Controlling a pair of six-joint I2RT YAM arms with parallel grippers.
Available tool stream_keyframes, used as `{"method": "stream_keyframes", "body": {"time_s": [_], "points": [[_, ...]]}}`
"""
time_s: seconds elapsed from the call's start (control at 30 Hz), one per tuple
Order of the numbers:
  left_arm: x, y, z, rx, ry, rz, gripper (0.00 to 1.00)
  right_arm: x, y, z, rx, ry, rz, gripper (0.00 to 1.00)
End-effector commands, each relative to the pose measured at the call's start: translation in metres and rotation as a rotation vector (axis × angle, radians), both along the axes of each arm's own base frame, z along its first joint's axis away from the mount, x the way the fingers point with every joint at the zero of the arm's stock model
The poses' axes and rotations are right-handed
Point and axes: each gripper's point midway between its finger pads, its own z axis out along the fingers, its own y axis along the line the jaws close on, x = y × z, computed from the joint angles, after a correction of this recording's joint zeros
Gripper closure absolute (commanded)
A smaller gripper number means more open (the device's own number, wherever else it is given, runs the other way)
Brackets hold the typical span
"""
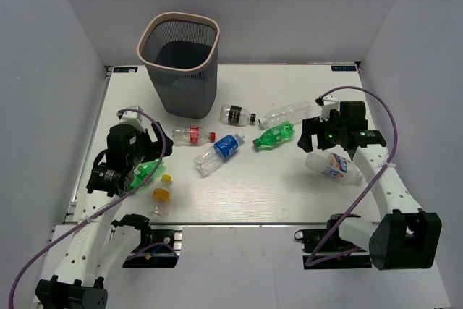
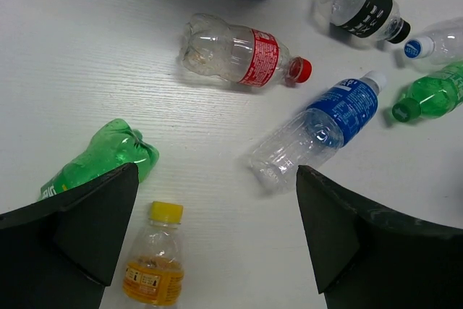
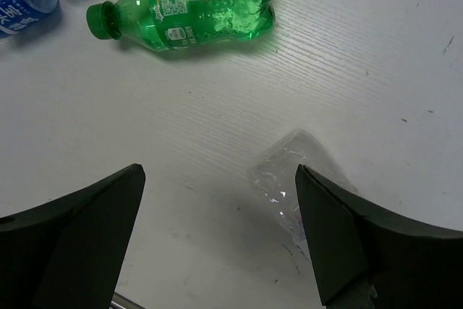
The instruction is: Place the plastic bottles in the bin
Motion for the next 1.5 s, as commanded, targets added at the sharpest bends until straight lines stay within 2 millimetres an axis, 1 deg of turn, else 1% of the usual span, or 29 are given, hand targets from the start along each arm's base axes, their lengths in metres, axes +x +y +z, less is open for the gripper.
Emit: {"method": "stream_keyframes", "body": {"time_s": [0.0,0.07,0.1,0.13,0.2,0.27,0.3,0.33,0.37,0.4,0.43,0.47,0.5,0.53,0.6,0.63,0.67,0.7,0.73,0.77,0.8,0.87,0.9,0.93,1.0,1.2,1.27,1.4,1.47], "points": [[0.001,0.000,-0.003,-0.005,0.000,0.005,0.00,0.002,0.007,0.011,0.028,-0.055,0.045,0.10],[0.002,0.002,-0.003,0.008,-0.002,0.008,0.00,-0.003,0.010,0.006,0.027,-0.041,0.092,0.10],[0.002,0.002,-0.003,0.008,-0.002,0.008,0.00,-0.006,0.009,-0.001,-0.011,-0.043,0.157,0.10],[0.002,0.002,-0.004,0.017,-0.004,0.003,0.00,-0.014,0.015,-0.002,0.006,-0.027,0.216,0.10],[0.003,0.004,-0.006,0.031,0.005,0.006,0.00,-0.023,0.018,-0.006,-0.023,-0.041,0.343,0.10],[0.002,0.006,-0.010,0.048,0.021,0.008,0.00,-0.031,0.028,-0.003,0.019,-0.043,0.402,0.10],[0.002,0.008,-0.009,0.062,0.022,0.010,0.00,-0.032,0.029,-0.001,0.024,-0.053,0.419,0.15],[0.003,0.011,-0.012,0.072,0.031,0.022,0.00,-0.032,0.030,0.000,0.026,-0.060,0.428,0.23],[0.001,0.014,-0.015,0.091,0.059,0.026,0.00,-0.031,0.030,0.000,0.025,-0.064,0.429,0.36],[0.000,0.020,-0.020,0.115,0.081,0.054,0.00,-0.030,0.031,-0.001,0.028,-0.057,0.429,0.74],[0.000,0.024,-0.022,0.131,0.099,0.071,0.00,-0.028,0.031,0.000,0.029,-0.061,0.431,0.90],[0.000,0.029,-0.026,0.155,0.129,0.092,0.03,-0.029,0.031,-0.001,0.029,-0.056,0.433,0.96],[-0.003,0.035,-0.029,0.174,0.158,0.136,0.11,-0.029,0.032,0.000,0.032,-0.057,0.438,0.89],[-0.002,0.037,-0.032,0.185,0.171,0.145,0.17,-0.029,0.034,0.001,0.026,-0.070,0.457,0.78],[0.002,0.036,-0.042,0.188,0.217,0.148,0.26,-0.031,0.033,0.000,0.023,-0.070,0.458,0.41],[0.002,0.036,-0.047,0.197,0.249,0.146,0.27,-0.031,0.032,-0.001,0.018,-0.074,0.457,0.16],[0.003,0.038,-0.054,0.213,0.279,0.153,0.25,-0.030,0.031,-0.002,0.016,-0.076,0.455,0.10],[0.002,0.038,-0.060,0.224,0.319,0.150,0.22,-0.030,0.031,-0.003,0.018,-0.072,0.452,0.10],[0.006,0.040,-0.069,0.247,0.373,0.155,0.15,-0.031,0.031,-0.005,0.017,-0.071,0.455,0.10],[0.009,0.040,-0.072,0.265,0.391,0.142,0.14,-0.032,0.032,-0.006,0.021,-0.071,0.460,0.10],[0.013,0.044,-0.069,0.288,0.401,0.161,0.13,-0.032,0.032,-0.006,0.021,-0.071,0.461,0.10],[0.015,0.053,-0.074,0.355,0.459,0.177,0.11,-0.034,0.032,-0.007,0.028,-0.068,0.463,0.10],[0.021,0.055,-0.069,0.370,0.448,0.177,0.10,-0.034,0.033,-0.008,0.026,-0.069,0.468,0.10],[0.021,0.056,-0.069,0.398,0.462,0.151,0.08,-0.034,0.033,-0.008,0.023,-0.073,0.468,0.10],[0.026,0.057,-0.074,0.438,0.499,0.116,0.08,-0.034,0.031,-0.010,0.018,-0.073,0.466,0.10],[0.015,0.048,-0.109,0.508,0.670,-0.111,0.08,-0.033,0.031,-0.011,0.017,-0.071,0.461,0.10],[0.016,0.035,-0.111,0.484,0.652,-0.213,0.08,-0.032,0.030,-0.011,0.013,-0.075,0.458,0.10],[0.019,0.033,-0.110,0.488,0.639,-0.236,0.08,-0.031,0.030,-0.011,0.005,-0.076,0.460,0.10],[0.019,0.035,-0.115,0.503,0.646,-0.238,0.08,-0.030,0.028,-0.011,0.004,-0.076,0.453,0.10]]}}
